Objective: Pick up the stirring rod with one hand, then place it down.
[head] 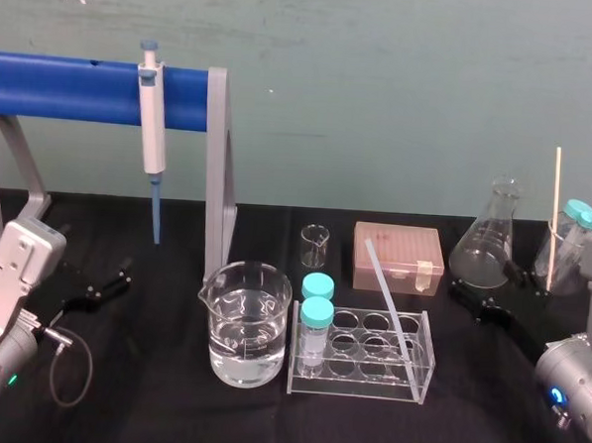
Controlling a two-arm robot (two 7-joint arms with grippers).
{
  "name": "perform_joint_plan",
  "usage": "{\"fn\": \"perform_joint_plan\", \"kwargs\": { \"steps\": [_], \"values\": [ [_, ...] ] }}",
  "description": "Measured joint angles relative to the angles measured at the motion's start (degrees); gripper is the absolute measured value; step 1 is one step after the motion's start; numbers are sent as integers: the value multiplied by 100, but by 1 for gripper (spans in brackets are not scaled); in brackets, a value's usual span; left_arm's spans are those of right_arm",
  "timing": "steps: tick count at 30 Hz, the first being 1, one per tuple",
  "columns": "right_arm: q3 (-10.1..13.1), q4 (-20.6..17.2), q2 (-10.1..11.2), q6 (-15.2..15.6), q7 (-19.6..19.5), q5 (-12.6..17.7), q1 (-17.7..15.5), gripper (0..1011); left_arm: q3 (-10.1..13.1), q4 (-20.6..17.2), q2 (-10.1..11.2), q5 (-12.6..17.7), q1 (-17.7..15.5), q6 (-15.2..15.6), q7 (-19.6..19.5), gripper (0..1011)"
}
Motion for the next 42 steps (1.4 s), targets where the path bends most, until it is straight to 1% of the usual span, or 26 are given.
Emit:
{"fn": "perform_joint_plan", "kwargs": {
  "steps": [1,2,18,42],
  "values": [
    [-18,17,3,92,27,-24,10,1003,0,0,0,0,0,0,0,1000],
    [-22,22,4,112,32,-29,12,1003,0,0,0,0,0,0,0,1000],
    [-17,17,6,19,38,-13,10,1003,0,0,0,0,0,0,0,1000],
    [-14,11,6,-14,37,-1,10,1003,0,0,0,0,0,0,0,1000]
  ]
}}
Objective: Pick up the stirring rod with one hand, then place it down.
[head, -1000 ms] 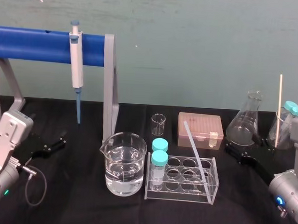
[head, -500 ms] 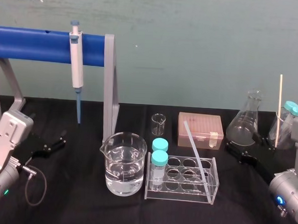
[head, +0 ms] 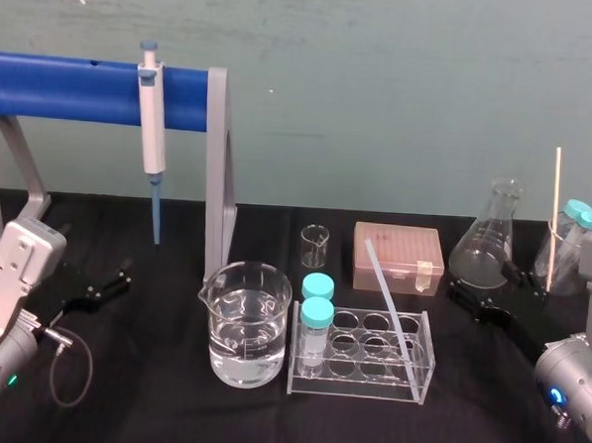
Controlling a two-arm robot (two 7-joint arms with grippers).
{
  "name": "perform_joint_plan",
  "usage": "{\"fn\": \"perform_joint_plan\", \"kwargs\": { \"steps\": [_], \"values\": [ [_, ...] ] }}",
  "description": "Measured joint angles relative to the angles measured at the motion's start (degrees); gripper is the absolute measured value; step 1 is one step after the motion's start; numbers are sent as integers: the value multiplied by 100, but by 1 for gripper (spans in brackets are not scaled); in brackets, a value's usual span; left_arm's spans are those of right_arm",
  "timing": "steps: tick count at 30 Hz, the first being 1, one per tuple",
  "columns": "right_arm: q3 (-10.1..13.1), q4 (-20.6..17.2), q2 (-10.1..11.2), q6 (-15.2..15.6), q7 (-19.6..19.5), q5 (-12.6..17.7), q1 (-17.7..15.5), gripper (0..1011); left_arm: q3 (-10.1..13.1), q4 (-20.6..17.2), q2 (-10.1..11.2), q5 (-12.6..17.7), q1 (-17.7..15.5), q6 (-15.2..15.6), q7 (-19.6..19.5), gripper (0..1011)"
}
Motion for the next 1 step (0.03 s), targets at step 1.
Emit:
{"fn": "perform_joint_plan", "kwargs": {
  "steps": [1],
  "values": [
    [0,0,0,0,0,0,0,1003,0,0,0,0,0,0,0,1000]
  ]
}}
